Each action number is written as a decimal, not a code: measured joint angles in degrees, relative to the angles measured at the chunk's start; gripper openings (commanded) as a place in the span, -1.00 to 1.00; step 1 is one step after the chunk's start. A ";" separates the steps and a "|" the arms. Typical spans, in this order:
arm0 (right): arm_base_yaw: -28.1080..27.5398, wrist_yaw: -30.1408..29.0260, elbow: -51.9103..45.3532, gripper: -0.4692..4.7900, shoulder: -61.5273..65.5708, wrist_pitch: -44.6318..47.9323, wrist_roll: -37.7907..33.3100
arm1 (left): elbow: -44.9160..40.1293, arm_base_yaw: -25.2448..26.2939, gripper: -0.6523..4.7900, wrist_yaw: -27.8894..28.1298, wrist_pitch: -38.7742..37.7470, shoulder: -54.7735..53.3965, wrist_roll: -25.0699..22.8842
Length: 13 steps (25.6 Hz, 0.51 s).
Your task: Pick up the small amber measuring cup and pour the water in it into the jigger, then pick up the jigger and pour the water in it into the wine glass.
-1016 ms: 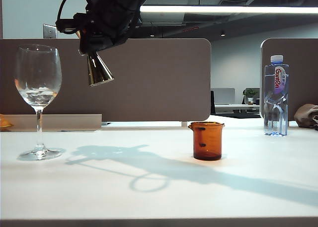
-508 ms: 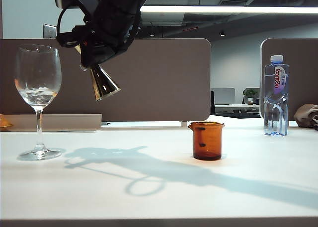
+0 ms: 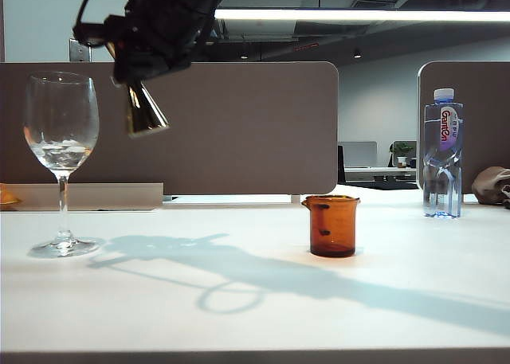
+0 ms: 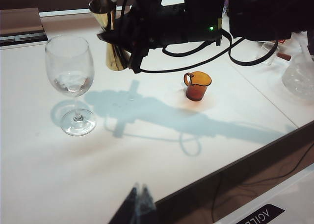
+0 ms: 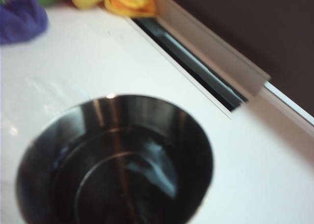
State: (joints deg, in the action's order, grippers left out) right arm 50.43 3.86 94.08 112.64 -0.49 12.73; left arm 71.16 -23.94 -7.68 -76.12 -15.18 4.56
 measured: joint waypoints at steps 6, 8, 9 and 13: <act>-0.02 -0.90 0.00 -0.84 -0.02 3.93 -3.61 | 0.00 0.00 -0.77 0.00 0.00 0.00 -0.02; -0.04 -0.87 0.00 -0.84 -0.02 4.15 -3.74 | 0.00 0.00 -0.77 0.00 0.00 0.00 -0.02; -0.04 -0.87 0.00 -0.84 -0.02 4.46 -3.80 | 0.00 0.00 -0.77 0.00 0.00 0.00 -0.02; -0.13 -0.90 0.00 -0.84 -0.02 7.10 -5.03 | 0.00 0.00 -0.77 0.00 0.00 0.00 0.00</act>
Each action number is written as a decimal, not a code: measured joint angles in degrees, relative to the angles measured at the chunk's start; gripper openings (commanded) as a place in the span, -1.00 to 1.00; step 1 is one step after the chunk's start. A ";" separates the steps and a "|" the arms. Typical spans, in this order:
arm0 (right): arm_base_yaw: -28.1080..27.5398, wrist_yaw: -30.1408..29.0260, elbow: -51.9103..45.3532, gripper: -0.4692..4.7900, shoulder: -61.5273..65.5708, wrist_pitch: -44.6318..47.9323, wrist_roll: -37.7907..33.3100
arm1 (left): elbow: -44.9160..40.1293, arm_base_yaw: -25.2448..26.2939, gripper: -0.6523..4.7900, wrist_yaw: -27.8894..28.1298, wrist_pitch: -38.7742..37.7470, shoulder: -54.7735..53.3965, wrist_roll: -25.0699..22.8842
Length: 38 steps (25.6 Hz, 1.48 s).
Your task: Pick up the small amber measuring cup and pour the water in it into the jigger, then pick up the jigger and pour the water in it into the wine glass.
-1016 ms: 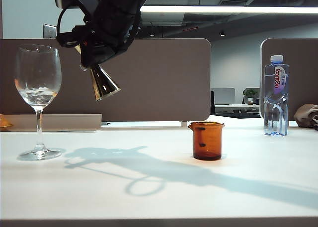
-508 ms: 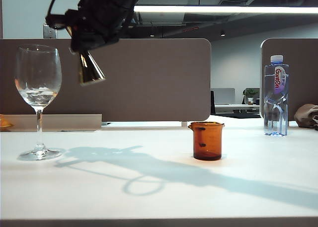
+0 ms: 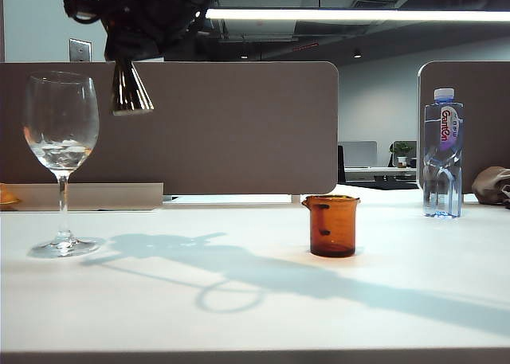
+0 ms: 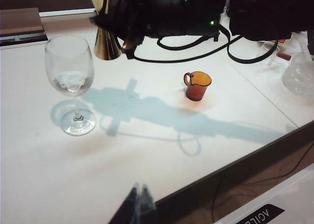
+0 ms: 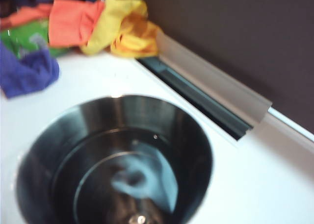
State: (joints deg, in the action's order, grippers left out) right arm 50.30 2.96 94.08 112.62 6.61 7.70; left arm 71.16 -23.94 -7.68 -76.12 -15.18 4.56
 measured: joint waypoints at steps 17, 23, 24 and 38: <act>-3.28 -1.64 0.02 -0.84 0.46 9.49 -6.34 | 0.00 0.00 -0.77 0.00 0.00 0.00 0.00; -3.23 -1.97 -0.02 -0.84 2.56 10.03 -6.32 | 0.00 0.00 -0.77 0.00 0.00 0.00 0.00; -3.23 -2.49 -0.02 -0.84 2.97 10.38 -6.32 | 0.00 0.00 -0.77 0.00 0.00 0.00 0.00; -3.15 -3.08 0.04 -0.84 5.81 12.90 -1.38 | -0.02 0.00 -0.77 0.00 0.00 0.00 -0.02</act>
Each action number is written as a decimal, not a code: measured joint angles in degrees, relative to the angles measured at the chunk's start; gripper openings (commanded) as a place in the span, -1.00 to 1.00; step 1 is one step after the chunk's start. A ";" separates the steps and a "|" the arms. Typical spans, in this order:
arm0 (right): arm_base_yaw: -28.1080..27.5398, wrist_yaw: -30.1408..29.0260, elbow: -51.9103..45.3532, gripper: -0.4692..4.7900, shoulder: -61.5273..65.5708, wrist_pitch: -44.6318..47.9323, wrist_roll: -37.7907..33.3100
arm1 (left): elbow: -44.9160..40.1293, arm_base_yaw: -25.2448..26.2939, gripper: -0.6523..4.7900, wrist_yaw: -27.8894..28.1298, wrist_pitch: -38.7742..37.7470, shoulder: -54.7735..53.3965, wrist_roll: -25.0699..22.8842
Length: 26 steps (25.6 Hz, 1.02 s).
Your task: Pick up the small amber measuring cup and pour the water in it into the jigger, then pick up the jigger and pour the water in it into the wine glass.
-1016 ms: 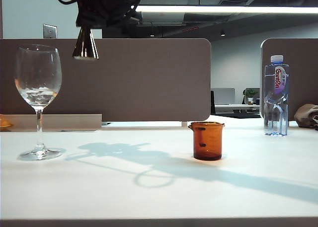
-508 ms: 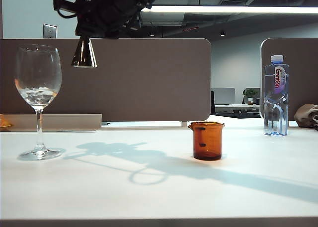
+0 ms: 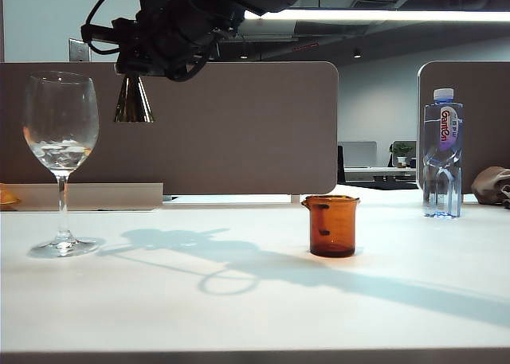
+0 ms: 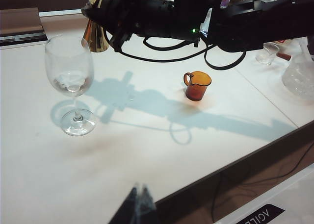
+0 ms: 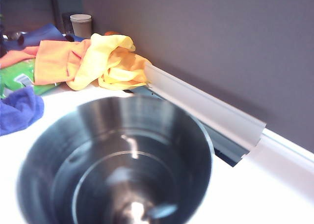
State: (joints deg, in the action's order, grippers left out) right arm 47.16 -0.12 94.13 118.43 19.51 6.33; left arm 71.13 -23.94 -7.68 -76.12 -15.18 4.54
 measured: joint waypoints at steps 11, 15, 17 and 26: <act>0.79 0.09 -0.04 -0.84 0.00 -2.60 9.35 | 0.02 0.00 -0.77 0.00 0.00 0.00 0.02; 1.70 0.07 -0.04 -0.84 0.00 -2.91 12.48 | 0.00 0.00 -0.77 0.00 0.00 0.00 0.00; 2.01 0.00 -0.07 -0.84 0.00 -3.17 14.45 | 0.00 0.00 -0.77 0.00 0.00 0.00 0.02; 1.95 0.98 -0.09 -0.84 0.00 -4.00 24.28 | 0.02 0.00 -0.77 0.00 0.00 0.00 0.00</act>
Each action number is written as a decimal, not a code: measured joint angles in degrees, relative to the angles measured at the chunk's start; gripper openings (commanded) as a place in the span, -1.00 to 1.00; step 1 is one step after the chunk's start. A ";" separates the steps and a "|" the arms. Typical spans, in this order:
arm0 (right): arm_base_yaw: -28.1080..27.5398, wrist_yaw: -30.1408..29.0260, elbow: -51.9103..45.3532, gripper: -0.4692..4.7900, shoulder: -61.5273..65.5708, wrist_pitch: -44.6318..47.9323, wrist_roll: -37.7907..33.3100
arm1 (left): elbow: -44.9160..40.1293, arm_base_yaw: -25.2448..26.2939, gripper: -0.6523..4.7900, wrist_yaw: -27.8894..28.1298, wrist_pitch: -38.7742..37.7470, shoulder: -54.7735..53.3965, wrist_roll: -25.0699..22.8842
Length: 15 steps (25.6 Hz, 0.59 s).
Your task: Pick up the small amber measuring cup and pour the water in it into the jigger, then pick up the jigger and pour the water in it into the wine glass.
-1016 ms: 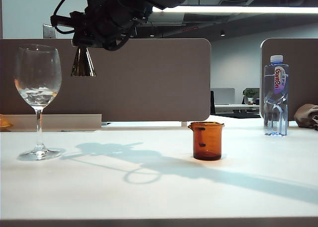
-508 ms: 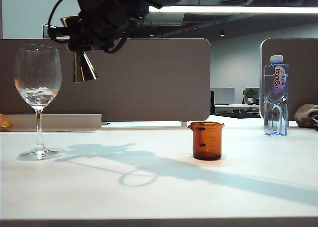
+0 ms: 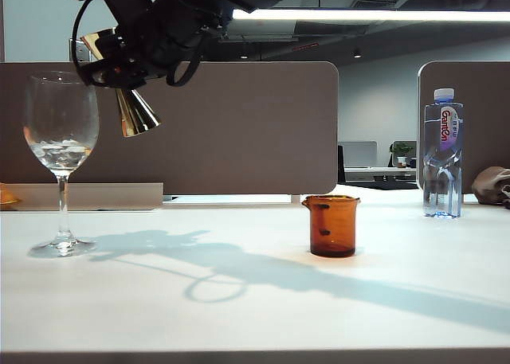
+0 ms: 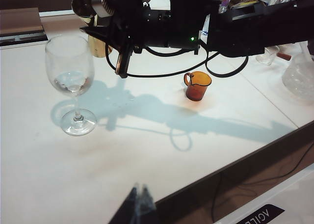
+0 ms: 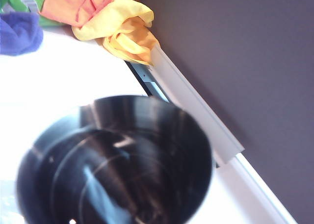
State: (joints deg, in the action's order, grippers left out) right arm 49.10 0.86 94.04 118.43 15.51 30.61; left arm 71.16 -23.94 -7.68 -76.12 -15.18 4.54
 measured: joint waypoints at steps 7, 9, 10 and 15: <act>0.00 0.63 0.04 -0.84 0.37 0.17 5.62 | -0.02 0.00 -0.77 0.00 0.00 0.00 0.02; 0.00 0.63 0.04 -0.84 0.79 0.79 6.14 | -0.02 0.00 -0.77 0.00 0.00 0.00 0.02; 0.00 0.63 0.04 -0.84 1.01 1.31 6.64 | 0.00 0.00 -0.77 0.00 0.00 0.00 0.02; 0.04 0.63 0.04 -0.84 1.95 3.15 10.25 | -0.02 0.00 -0.77 0.00 0.00 0.00 0.00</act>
State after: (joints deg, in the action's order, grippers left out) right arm 49.15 1.50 94.08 120.38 18.65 40.86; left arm 71.13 -23.94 -7.68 -76.12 -15.18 4.54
